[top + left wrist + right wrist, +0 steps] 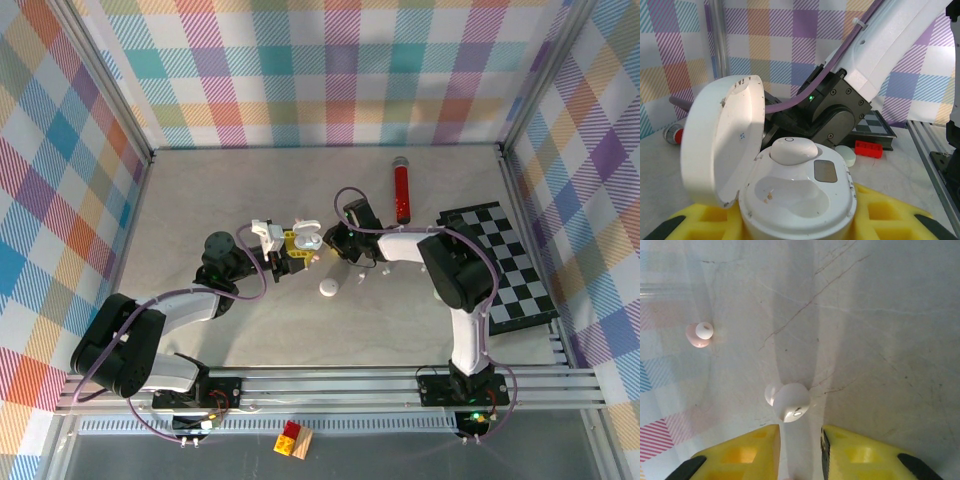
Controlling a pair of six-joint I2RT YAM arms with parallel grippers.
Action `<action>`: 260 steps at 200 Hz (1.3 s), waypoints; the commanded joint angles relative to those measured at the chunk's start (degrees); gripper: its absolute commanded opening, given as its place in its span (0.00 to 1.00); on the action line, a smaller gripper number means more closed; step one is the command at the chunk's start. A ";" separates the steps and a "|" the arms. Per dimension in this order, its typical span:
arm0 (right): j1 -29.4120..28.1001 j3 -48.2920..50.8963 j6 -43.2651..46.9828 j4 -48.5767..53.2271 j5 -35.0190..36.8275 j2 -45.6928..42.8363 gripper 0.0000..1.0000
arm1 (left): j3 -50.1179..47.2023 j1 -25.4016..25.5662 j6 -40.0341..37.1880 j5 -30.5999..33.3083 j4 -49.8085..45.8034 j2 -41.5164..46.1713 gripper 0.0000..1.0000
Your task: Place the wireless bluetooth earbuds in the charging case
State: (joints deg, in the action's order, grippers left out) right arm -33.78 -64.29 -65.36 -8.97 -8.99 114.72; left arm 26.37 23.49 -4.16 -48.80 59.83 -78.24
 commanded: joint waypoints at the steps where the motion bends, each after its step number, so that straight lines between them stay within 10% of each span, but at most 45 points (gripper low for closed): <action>1: 0.27 -2.12 0.94 -0.64 -0.14 1.86 0.29 | -0.52 -0.44 -1.20 -1.14 0.64 0.81 0.34; 260: 2.49 -7.26 8.32 3.70 0.51 4.97 0.16 | 0.00 -0.42 -1.10 -1.61 0.55 -0.03 0.34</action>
State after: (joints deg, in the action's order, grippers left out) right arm -31.51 -72.23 -61.54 -8.08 -11.03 120.70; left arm 26.39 23.49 -4.14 -48.97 59.83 -78.28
